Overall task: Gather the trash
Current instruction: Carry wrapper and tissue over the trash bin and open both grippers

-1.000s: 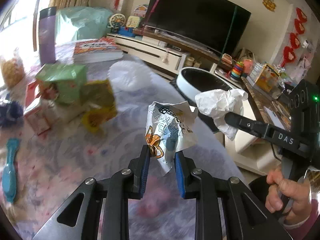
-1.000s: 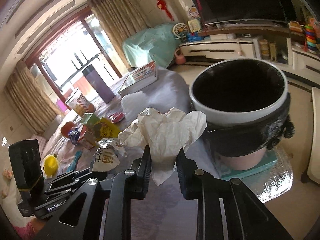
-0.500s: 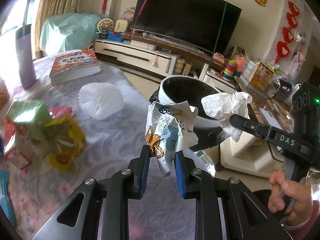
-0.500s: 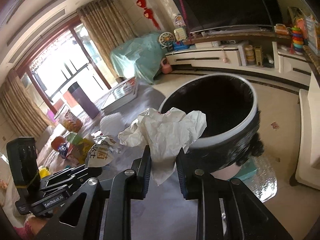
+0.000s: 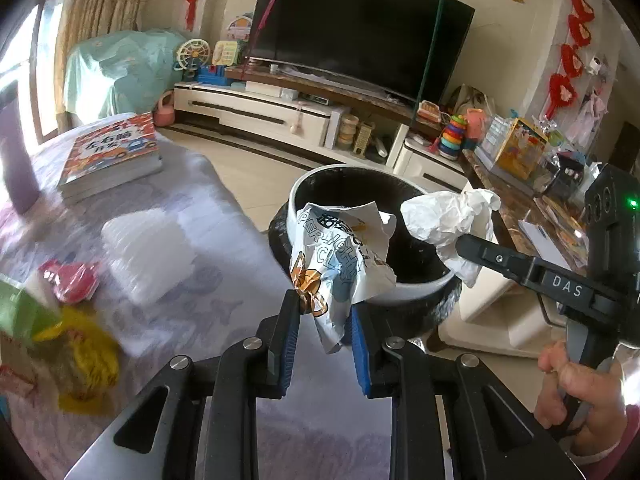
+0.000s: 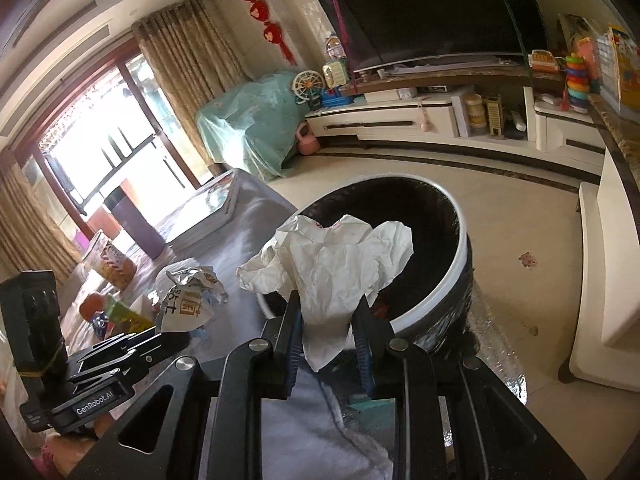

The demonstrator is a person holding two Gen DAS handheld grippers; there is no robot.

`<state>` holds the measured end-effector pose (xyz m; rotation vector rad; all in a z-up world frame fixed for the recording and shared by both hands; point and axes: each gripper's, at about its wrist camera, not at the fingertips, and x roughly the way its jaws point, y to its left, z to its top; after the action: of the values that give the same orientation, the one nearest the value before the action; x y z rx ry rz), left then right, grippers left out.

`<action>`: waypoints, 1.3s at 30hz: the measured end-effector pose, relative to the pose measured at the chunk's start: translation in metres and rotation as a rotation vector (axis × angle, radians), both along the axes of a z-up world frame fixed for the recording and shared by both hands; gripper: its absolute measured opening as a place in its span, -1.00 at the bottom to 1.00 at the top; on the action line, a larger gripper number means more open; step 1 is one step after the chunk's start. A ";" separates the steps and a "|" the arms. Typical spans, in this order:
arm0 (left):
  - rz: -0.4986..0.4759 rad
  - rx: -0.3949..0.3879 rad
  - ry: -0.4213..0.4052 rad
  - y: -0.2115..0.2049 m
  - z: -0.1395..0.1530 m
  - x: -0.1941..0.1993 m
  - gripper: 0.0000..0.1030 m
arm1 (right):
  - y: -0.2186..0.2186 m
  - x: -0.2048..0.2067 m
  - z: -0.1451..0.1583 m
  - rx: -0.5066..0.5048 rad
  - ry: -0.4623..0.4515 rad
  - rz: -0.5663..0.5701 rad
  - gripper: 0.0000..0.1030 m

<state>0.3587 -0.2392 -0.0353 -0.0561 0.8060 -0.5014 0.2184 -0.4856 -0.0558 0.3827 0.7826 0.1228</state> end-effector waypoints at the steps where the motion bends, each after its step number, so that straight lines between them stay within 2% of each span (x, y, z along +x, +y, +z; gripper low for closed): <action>1: -0.002 0.001 0.001 -0.003 0.000 0.004 -0.56 | -0.002 0.003 0.000 0.000 0.001 -0.001 -0.54; 19: -0.029 0.038 0.011 -0.045 -0.006 0.050 -0.54 | -0.022 0.030 -0.010 -0.014 0.048 -0.020 -0.54; 39: -0.048 0.077 0.029 -0.073 -0.012 0.072 -0.51 | -0.030 0.049 -0.015 -0.032 0.081 -0.013 -0.48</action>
<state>0.4304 -0.3126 -0.0471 0.0271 0.8558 -0.5153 0.2674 -0.5154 -0.0709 0.3637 0.8611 0.0828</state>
